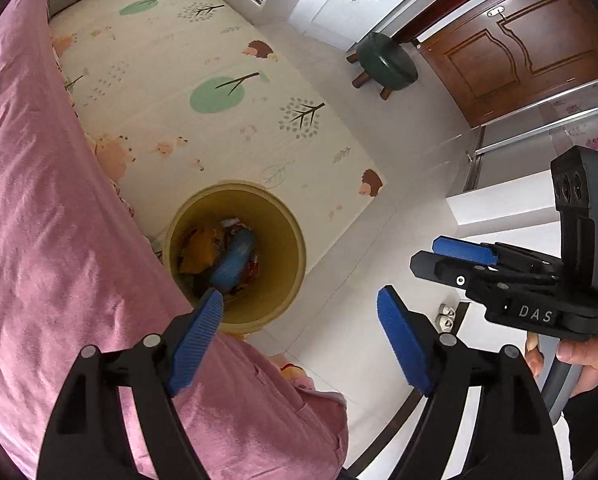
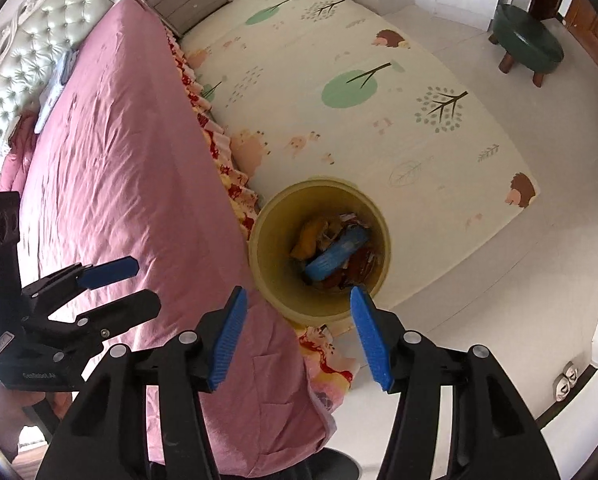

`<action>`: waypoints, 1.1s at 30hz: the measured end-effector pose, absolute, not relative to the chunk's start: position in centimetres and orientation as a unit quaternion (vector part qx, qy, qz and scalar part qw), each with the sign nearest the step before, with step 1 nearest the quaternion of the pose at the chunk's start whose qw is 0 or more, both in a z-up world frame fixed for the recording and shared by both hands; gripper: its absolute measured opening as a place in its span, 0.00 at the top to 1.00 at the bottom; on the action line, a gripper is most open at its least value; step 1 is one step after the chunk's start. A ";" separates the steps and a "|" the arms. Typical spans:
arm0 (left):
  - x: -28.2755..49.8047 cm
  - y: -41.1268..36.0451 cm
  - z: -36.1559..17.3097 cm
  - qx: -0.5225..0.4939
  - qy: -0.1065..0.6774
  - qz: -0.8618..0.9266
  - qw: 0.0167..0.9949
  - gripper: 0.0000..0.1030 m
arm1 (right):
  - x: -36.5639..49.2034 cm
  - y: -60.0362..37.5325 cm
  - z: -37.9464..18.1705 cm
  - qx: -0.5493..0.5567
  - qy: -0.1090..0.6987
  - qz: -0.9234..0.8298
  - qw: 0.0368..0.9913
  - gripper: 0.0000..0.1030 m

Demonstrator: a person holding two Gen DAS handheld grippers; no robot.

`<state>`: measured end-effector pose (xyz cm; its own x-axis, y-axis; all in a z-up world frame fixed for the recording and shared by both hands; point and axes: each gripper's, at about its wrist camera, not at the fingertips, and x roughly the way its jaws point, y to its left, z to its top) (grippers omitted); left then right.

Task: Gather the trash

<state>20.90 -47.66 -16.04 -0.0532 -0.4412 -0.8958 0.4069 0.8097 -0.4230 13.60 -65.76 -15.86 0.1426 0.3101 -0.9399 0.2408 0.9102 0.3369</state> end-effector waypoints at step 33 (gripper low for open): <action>13.9 -27.0 -7.9 -0.069 0.588 -0.124 0.796 0.06 | 13.1 -45.0 -7.5 0.116 0.612 0.157 0.767 0.47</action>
<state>13.86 -27.00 -7.87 0.2776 -0.2796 -0.9191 0.1161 0.9595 -0.2568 13.10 -45.00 -7.53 0.2020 0.3826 -0.9015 -0.0998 0.9238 0.3697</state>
